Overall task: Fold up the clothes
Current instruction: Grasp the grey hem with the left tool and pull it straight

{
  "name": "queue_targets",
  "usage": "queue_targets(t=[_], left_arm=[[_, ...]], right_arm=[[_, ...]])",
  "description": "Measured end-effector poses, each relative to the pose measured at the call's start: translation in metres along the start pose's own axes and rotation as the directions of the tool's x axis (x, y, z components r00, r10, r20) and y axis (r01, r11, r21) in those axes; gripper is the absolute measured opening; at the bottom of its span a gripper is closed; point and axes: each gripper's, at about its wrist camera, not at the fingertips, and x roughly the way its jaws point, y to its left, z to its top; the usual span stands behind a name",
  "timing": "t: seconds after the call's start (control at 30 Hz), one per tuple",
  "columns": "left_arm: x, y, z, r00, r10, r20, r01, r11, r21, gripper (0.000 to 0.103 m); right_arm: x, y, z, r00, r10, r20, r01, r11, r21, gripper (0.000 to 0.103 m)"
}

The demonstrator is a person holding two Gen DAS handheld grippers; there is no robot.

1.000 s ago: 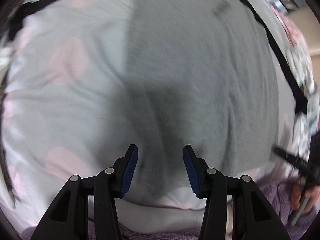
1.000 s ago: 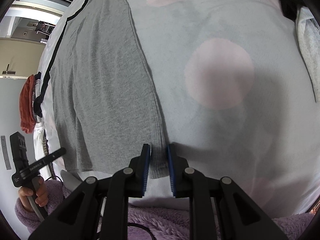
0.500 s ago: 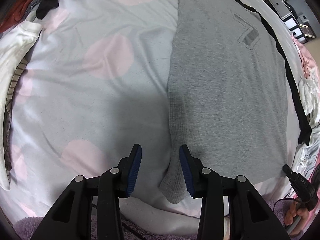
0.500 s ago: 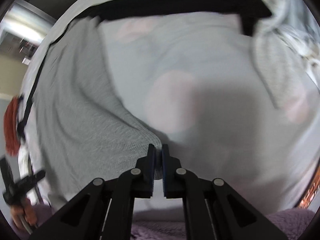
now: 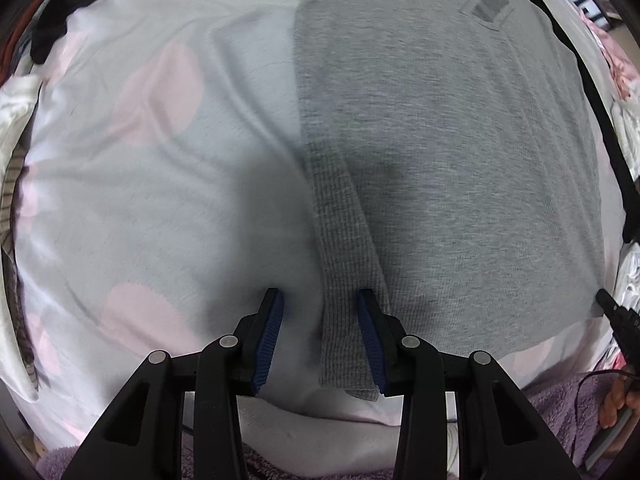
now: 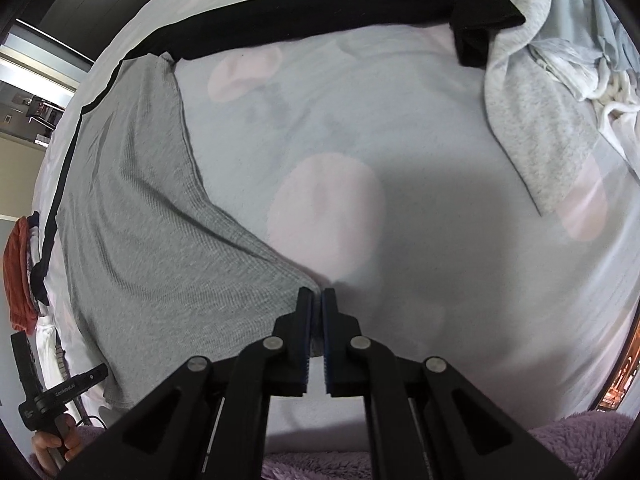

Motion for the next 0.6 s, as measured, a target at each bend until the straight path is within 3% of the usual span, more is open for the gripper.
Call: queue_targets(t=[0.13, 0.2, 0.4, 0.6], left_arm=[[-0.005, -0.015, 0.007, 1.000, -0.022, -0.009, 0.023, 0.997, 0.067, 0.037], [-0.005, -0.024, 0.005, 1.000, -0.014, -0.018, 0.016, 0.994, 0.104, 0.025], [-0.013, -0.030, 0.004, 1.000, -0.018, 0.005, 0.017, 0.991, 0.134, 0.007], [-0.052, -0.007, -0.001, 0.995, -0.087, 0.049, 0.082, 0.992, 0.095, 0.006]], right_arm=[[0.002, -0.003, 0.004, 1.000, 0.003, 0.000, -0.003, 1.000, -0.006, 0.005], [0.004, -0.003, 0.006, 1.000, 0.002, 0.000, -0.002, 1.000, -0.008, 0.005], [0.000, -0.010, 0.006, 1.000, 0.015, 0.006, -0.015, 1.000, -0.008, 0.005], [-0.007, -0.011, 0.008, 0.996, 0.078, 0.036, -0.078, 0.997, 0.013, 0.005]])
